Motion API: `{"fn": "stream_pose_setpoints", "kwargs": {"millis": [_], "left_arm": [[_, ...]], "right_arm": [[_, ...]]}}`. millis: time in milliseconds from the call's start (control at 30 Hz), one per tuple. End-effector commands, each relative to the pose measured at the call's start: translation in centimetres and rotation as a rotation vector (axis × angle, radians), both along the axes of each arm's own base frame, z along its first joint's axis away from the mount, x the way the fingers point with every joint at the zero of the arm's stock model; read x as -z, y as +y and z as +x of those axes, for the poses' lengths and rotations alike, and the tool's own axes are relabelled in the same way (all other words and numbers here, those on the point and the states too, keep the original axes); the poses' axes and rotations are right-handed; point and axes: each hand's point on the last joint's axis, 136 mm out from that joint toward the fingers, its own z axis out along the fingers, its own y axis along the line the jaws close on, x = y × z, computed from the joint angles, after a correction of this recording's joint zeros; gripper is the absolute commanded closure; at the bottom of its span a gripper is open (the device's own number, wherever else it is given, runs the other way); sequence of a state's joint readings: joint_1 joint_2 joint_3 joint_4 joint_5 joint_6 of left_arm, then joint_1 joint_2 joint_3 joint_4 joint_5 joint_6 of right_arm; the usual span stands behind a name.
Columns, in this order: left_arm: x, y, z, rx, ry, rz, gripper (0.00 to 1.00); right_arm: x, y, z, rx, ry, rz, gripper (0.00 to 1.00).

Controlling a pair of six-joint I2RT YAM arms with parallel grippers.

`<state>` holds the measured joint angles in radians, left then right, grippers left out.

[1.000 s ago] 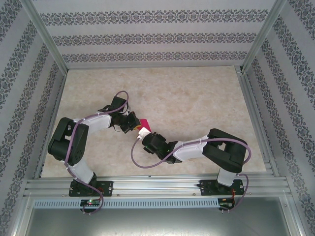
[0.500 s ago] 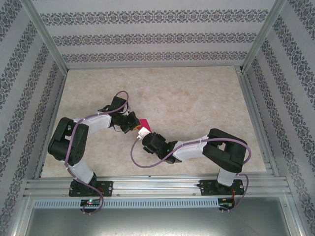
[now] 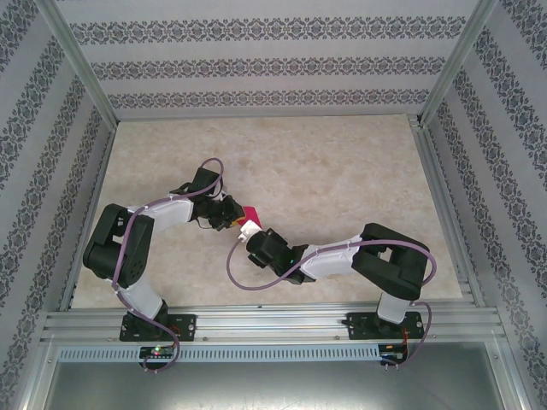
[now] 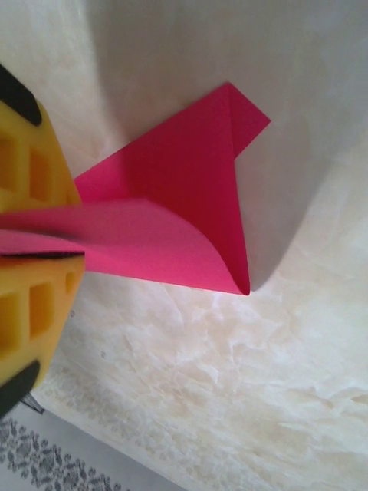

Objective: Fold a paper plane with a square sheet of paper (pick it up from the middle)
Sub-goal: Fold the wing for the fifth time at the center of the table.

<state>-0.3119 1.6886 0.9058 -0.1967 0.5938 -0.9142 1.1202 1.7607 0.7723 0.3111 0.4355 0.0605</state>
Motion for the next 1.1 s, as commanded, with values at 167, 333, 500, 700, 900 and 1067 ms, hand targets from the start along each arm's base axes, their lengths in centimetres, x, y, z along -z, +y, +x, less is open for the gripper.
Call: {"fn": "stream_pose_setpoints", "kwargs": {"millis": [167, 333, 500, 700, 900, 1067], "left_arm": [[-2.9, 3.9, -0.9, -0.068, -0.061, 0.181, 0.54], [-4.6, 5.9, -2.0, -0.122, -0.115, 0.252, 0.45], [-4.9, 6.2, -2.6, -0.120, -0.119, 0.252, 0.44], [-4.7, 5.5, -2.7, -0.104, -0.121, 0.219, 0.45], [-4.3, 5.1, -2.8, -0.088, -0.119, 0.196, 0.47], [-3.9, 4.9, -2.9, -0.083, -0.108, 0.181, 0.47]], "right_arm": [[-0.5, 0.8, -0.5, 0.005, 0.193, 0.263, 1.00], [-0.5, 0.7, -0.2, 0.016, 0.316, 0.407, 1.00], [-0.5, 0.5, 0.3, 0.032, 0.462, 0.543, 1.00], [0.2, 0.0, 0.8, 0.062, 0.626, 0.635, 1.00], [0.8, 0.3, 0.6, 0.070, 0.732, 0.661, 1.00], [1.6, 0.6, 0.9, 0.099, 0.813, 0.696, 1.00]]}}
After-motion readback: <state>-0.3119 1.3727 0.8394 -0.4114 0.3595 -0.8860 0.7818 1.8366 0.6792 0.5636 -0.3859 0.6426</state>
